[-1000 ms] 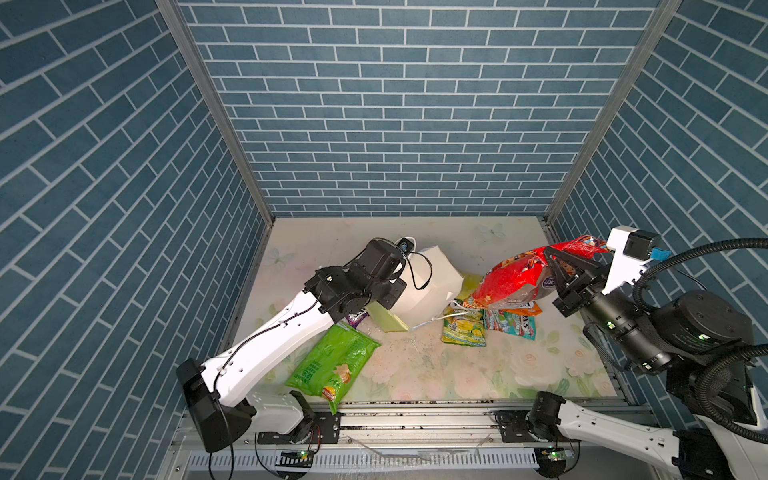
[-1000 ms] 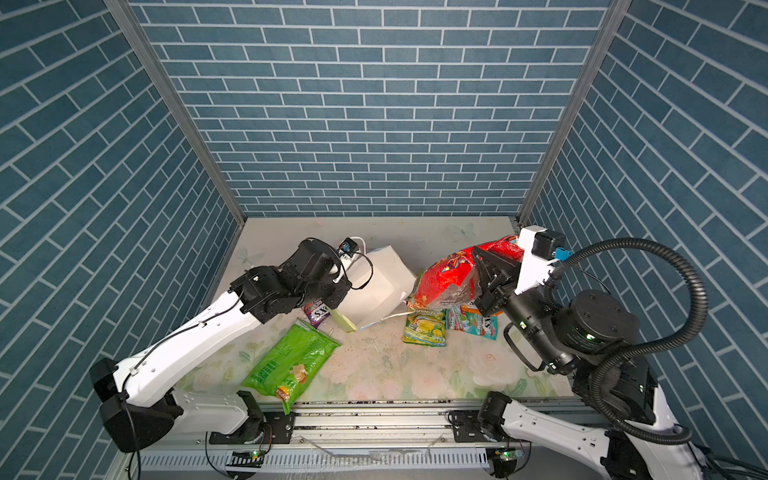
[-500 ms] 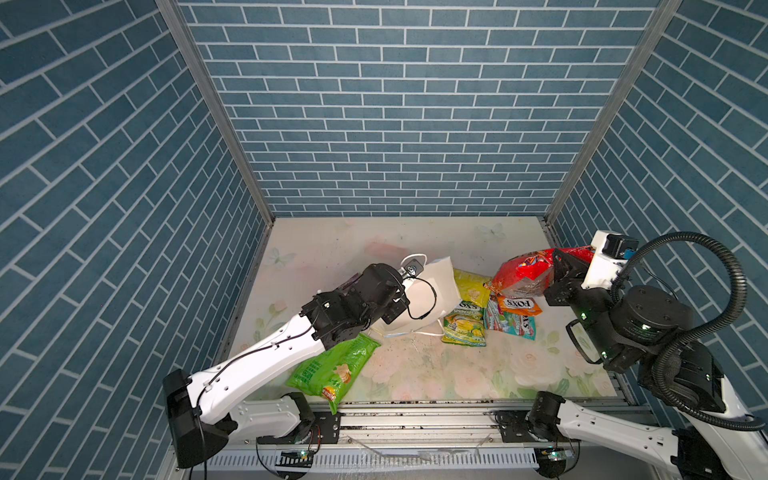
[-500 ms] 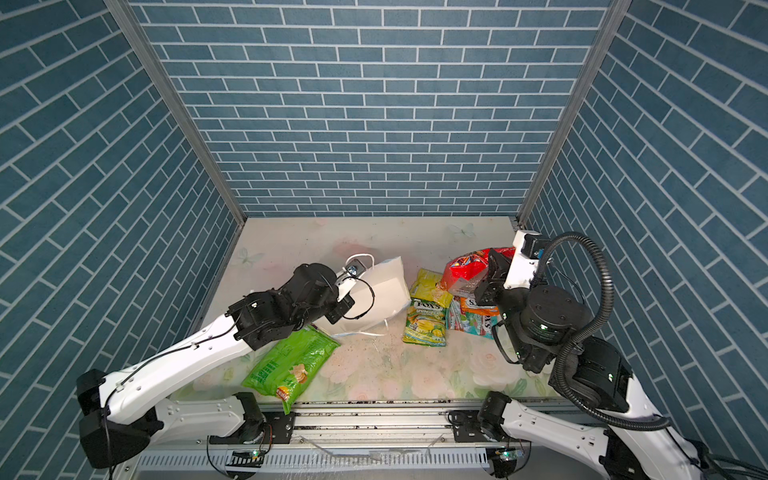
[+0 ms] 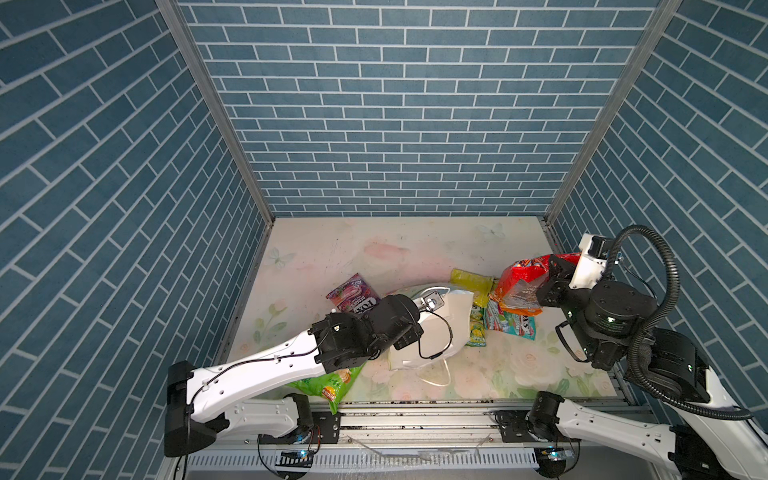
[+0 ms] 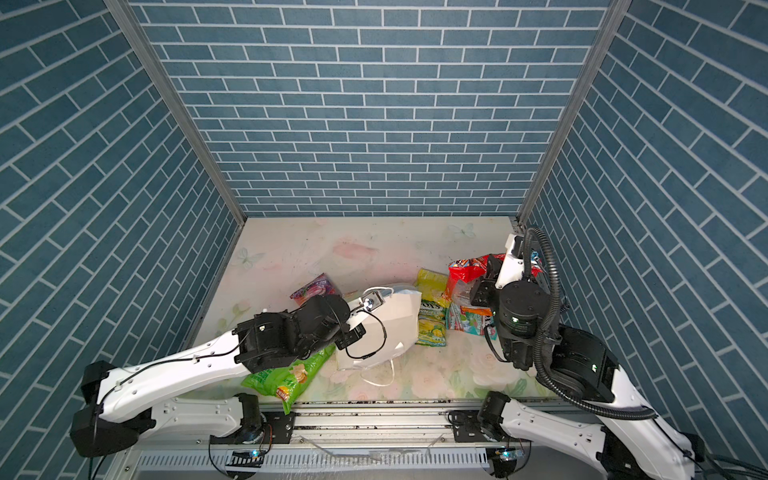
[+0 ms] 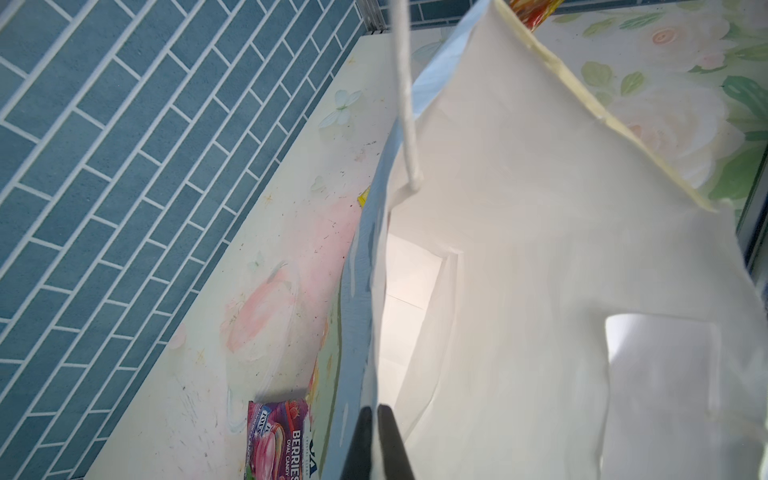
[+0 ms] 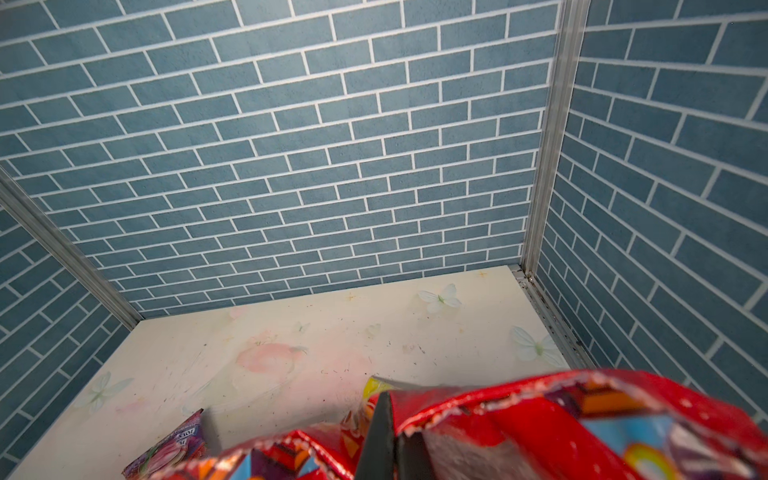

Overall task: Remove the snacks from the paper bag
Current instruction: 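Carry the red pack with the right gripper toward the far table edge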

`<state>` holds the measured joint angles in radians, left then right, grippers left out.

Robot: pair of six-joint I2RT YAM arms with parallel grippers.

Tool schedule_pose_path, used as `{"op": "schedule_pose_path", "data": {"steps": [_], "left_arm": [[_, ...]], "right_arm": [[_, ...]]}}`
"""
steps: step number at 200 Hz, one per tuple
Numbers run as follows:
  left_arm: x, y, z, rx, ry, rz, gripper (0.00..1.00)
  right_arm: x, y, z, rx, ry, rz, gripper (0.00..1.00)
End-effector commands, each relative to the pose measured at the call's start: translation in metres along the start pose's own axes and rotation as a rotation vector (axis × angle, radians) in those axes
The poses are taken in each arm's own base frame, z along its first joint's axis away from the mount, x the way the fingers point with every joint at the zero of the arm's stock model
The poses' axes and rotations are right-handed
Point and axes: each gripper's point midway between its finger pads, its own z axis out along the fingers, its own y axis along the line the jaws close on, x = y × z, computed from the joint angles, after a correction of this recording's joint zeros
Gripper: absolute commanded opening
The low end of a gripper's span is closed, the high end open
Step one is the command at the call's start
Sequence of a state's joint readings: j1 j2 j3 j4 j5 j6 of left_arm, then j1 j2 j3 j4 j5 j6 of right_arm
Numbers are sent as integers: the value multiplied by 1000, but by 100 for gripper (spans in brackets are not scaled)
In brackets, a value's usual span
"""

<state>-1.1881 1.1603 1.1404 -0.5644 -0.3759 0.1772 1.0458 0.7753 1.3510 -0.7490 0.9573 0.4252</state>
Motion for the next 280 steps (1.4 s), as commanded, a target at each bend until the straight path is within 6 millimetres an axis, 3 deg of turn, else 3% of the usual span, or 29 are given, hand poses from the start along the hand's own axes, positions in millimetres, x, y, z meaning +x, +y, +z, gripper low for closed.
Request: {"op": "schedule_pose_path", "data": {"steps": [1, 34, 66, 128, 176, 280], "left_arm": [[-7, -1, -14, 4, -35, -38, 4], [-1, -18, -16, 53, -18, -30, 4], [4, -21, -15, 58, 4, -30, 4], [13, 6, -18, -87, 59, -18, 4], [25, 22, -22, -153, 104, -21, 6], [21, 58, -26, -130, 219, -227, 9]], "right_arm": [[-18, -10, -6, 21, -48, 134, 0], [-3, -5, 0, 17, 0, 145, 0], [5, 4, 6, 1, 40, 156, 0], [18, 34, 39, -40, 177, 141, 0], [17, 43, 64, -72, 224, 153, 0], [43, 48, 158, -94, 368, 144, 0]]}}
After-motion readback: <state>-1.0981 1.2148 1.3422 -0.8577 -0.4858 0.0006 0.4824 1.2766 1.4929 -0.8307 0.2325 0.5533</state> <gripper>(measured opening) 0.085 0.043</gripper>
